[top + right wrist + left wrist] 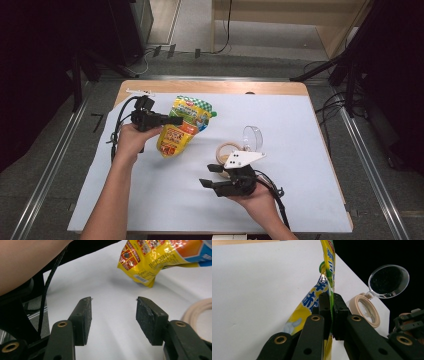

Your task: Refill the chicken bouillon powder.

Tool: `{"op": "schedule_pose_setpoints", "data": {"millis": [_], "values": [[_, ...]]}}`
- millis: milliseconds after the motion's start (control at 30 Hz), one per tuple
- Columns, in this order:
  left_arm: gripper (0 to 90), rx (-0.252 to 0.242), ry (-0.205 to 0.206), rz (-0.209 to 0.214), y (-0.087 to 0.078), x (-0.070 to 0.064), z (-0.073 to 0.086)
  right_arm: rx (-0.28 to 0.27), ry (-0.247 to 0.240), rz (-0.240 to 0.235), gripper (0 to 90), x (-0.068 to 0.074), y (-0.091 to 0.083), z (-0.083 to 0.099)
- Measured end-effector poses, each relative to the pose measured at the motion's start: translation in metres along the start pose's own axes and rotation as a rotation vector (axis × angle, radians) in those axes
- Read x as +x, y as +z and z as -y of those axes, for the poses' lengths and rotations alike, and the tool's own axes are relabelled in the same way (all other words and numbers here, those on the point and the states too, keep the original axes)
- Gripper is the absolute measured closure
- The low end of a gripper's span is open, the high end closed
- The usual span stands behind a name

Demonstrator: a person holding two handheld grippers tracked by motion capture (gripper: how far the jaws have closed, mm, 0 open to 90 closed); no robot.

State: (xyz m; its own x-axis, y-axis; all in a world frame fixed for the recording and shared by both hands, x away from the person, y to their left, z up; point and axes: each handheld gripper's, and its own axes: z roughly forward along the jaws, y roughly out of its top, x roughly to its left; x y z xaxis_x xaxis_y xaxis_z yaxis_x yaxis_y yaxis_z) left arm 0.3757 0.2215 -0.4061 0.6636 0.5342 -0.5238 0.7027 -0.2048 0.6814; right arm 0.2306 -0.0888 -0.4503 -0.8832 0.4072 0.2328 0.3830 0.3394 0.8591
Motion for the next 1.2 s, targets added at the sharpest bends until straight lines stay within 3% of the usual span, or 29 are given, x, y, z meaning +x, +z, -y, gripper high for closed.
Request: {"op": "schedule_pose_setpoints", "data": {"millis": [67, 167, 467, 933, 1200], "values": [[88.1, -0.001, -0.005, -0.004, -0.003, 0.001, 0.001, -0.008, -0.002, 0.009, 47.7, -0.001, -0.001, 0.003], [87.8, 0.003, -0.010, 0.002, -0.007, 0.001, 0.004, 0.021, -0.027, 0.017, 47.7, -0.002, -0.001, 0.006], [85.6, 0.004, -0.019, 0.003, -0.020, 0.000, 0.012, 0.021, -0.024, 0.013, 47.5, -0.004, -0.007, 0.008], [81.8, -0.002, 0.013, 0.008, -0.034, -0.005, 0.027, 0.039, -0.075, 0.041, 47.1, -0.006, -0.010, 0.005], [77.2, -0.020, 0.000, 0.013, -0.046, -0.006, 0.033, 0.037, -0.075, 0.035, 47.2, -0.008, -0.010, 0.001]]}}
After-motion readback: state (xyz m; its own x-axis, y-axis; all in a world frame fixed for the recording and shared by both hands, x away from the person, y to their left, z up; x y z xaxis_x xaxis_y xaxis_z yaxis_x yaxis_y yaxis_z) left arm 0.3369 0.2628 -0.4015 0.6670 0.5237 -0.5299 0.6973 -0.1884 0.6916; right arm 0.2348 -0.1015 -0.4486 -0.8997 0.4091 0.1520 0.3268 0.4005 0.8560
